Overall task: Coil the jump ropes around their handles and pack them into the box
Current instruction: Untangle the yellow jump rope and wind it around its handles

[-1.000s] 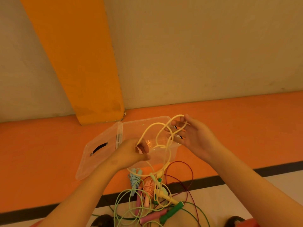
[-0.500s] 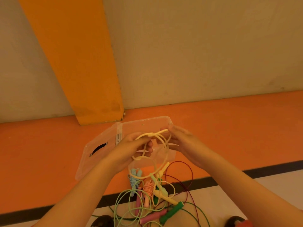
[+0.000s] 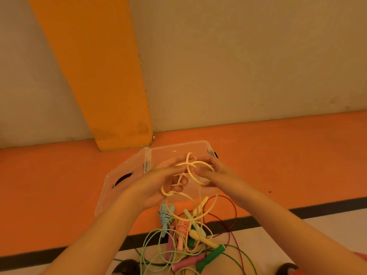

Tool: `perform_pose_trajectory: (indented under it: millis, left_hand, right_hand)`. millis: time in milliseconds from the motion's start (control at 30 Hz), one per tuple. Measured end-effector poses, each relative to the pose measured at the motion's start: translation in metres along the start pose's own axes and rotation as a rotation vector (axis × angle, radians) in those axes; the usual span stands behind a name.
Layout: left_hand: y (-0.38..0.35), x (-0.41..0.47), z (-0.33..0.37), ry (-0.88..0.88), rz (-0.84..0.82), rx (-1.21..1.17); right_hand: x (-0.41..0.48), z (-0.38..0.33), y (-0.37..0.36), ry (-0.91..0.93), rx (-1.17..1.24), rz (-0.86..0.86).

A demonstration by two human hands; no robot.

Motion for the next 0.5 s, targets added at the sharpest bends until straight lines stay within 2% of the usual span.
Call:
perform_pose_trajectory:
  millis: [67, 133, 200, 267, 333, 433, 500]
  left_hand:
    - [0.002, 0.001, -0.001, -0.004, 0.020, -0.005]
    - [0.001, 0.002, -0.002, -0.010, 0.023, -0.020]
    - [0.001, 0.003, 0.000, -0.040, 0.028, -0.039]
    - [0.001, 0.004, 0.003, -0.085, 0.053, -0.062]
    - [0.002, 0.005, 0.007, -0.123, 0.079, -0.097]
    - [0.005, 0.006, 0.011, -0.167, 0.107, -0.155]
    - [0.008, 0.007, 0.013, -0.177, 0.125, -0.189]
  right_hand:
    - [0.000, -0.002, -0.002, 0.023, -0.016, 0.046]
    - [-0.003, -0.006, -0.002, 0.091, 0.001, 0.179]
    - [-0.008, -0.012, 0.002, 0.210, -0.020, 0.395]
    - [-0.011, -0.018, 0.006, 0.350, -0.074, 0.462]
    - [-0.008, -0.018, 0.001, 0.390, -0.072, 0.240]
    - [-0.008, -0.005, -0.025, 0.270, -0.218, -0.236]
    - [-0.009, 0.014, -0.036, 0.178, -0.419, -0.359]
Point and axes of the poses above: each hand's wrist, its own x-axis towards the middle knuckle, its own y-axis out of the back of the hand, z = x × y, the point moved 4 cm from there along x, towards the middle knuckle, and after that the axes turned 3 degrees about -x, right-handed, at the moved point
